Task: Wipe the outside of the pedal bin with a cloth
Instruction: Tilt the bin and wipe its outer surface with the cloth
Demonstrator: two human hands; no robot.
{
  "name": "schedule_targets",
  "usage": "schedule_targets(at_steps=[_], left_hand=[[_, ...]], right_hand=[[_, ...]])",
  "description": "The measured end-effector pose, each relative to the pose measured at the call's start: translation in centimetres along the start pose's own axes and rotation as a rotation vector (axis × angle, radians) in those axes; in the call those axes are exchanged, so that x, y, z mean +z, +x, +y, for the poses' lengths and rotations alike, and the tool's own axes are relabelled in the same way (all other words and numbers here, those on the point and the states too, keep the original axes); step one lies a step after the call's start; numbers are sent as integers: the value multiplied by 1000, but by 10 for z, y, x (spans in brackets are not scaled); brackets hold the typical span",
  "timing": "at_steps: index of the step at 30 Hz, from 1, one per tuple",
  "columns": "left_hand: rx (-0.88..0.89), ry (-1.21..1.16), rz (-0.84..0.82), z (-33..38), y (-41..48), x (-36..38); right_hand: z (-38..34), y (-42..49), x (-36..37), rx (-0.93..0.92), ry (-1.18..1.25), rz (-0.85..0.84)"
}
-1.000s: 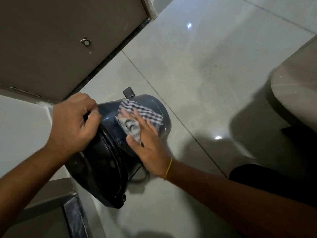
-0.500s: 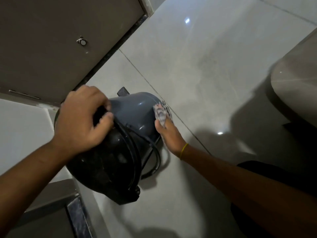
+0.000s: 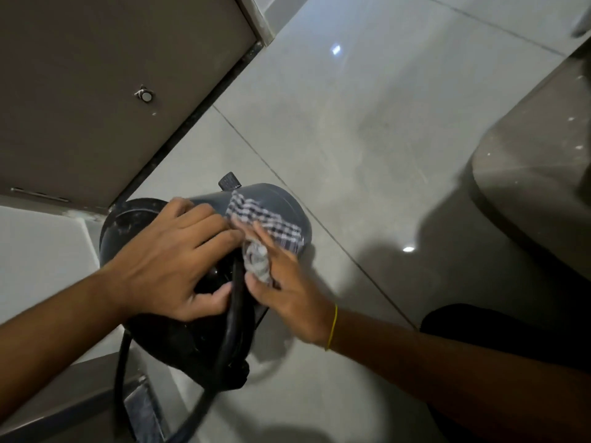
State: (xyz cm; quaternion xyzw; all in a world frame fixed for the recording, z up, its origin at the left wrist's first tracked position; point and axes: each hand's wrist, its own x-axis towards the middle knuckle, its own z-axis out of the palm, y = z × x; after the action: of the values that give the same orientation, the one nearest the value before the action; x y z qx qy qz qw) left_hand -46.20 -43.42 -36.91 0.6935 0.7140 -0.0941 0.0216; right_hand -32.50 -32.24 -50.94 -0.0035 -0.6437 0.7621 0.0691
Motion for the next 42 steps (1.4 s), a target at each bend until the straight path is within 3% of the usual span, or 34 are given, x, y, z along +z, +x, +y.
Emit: schedule_targets(at_steps=[6, 10, 15, 21, 25, 27, 30, 32, 36, 42], left_hand=[[2, -88, -3, -3, -11, -2], [-14, -120, 59, 0, -17, -3], [-185, -196, 175, 11, -26, -9], [-326, -244, 225, 12, -28, -10], [-352, -277, 239, 17, -29, -2], [-383, -299, 253, 13, -32, 0], [-411, -305, 261, 0, -43, -2], [-406, -297, 265, -3, -43, 0], [-357, -281, 249, -3, -33, 2], [-400, -301, 259, -7, -34, 5]], right_hand=[[24, -63, 14, -4, -190, -102], [50, -63, 1, -26, -315, 38], [40, -29, -29, 69, -334, 212], [26, 15, -55, 154, -198, 199], [11, 26, -62, 241, -274, 184], [-2, 30, -50, 170, -331, 149], [-27, 24, -16, -24, -371, -74], [-31, 5, -5, -133, -333, -134], [10, -39, -15, -214, -401, -81], [63, -13, -49, 116, -201, 245]])
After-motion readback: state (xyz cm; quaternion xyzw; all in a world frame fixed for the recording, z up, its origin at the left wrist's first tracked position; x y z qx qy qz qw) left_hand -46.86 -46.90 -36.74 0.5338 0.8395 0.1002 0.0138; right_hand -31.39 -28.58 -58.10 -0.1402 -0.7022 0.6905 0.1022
